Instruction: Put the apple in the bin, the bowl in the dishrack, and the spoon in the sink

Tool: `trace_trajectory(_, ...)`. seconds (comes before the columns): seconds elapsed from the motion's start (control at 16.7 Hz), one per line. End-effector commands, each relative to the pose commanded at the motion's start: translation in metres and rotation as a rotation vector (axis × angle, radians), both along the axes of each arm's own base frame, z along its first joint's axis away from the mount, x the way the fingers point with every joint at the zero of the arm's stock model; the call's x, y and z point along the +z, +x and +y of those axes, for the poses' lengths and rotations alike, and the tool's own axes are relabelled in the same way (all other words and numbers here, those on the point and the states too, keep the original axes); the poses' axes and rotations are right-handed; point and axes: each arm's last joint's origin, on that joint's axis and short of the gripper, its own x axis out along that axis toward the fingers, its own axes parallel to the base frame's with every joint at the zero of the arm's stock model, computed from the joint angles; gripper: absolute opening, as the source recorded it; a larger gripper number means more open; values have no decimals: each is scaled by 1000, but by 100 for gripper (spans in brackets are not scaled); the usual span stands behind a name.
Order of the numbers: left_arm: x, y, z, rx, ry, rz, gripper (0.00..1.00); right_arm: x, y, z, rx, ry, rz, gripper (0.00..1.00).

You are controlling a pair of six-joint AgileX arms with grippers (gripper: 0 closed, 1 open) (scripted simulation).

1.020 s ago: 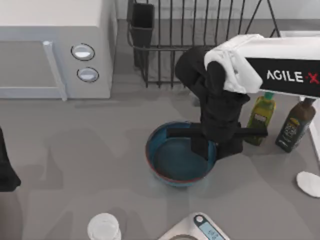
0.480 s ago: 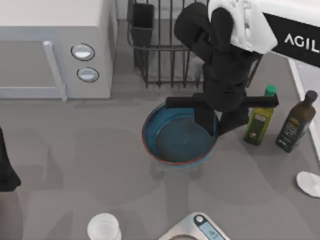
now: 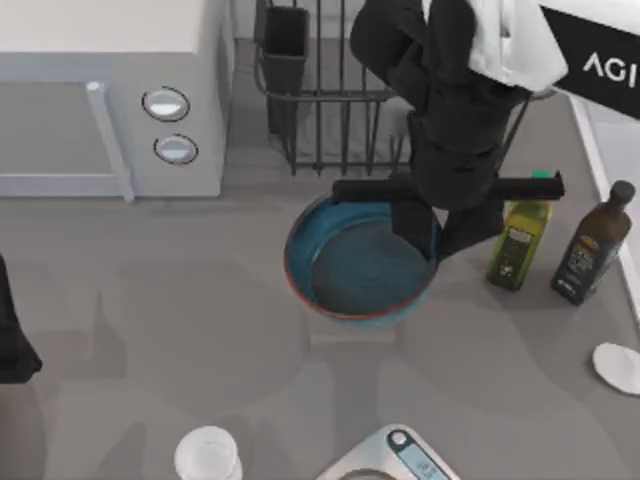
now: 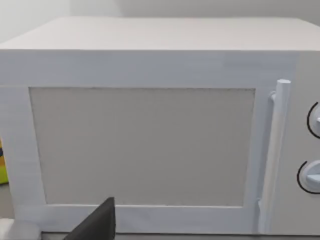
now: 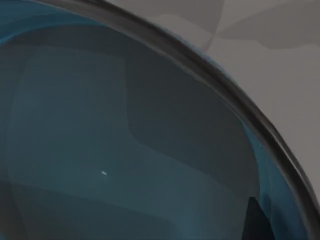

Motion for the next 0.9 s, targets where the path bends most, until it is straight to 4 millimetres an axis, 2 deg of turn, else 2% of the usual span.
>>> trace_trajectory(0.18,0,0,0,0,0,0,100,11,-7,11,84,-5,-143,0)
trace_trajectory(0.36,0,0,0,0,0,0,100,35,-20,28,197,-4,-412,0)
trace_trajectory(0.66,0,0,0,0,0,0,100,100,-58,49,265,8,-997,0)
trace_trajectory(0.9,0,0,0,0,0,0,100,155,-100,44,146,11,-1368,0)
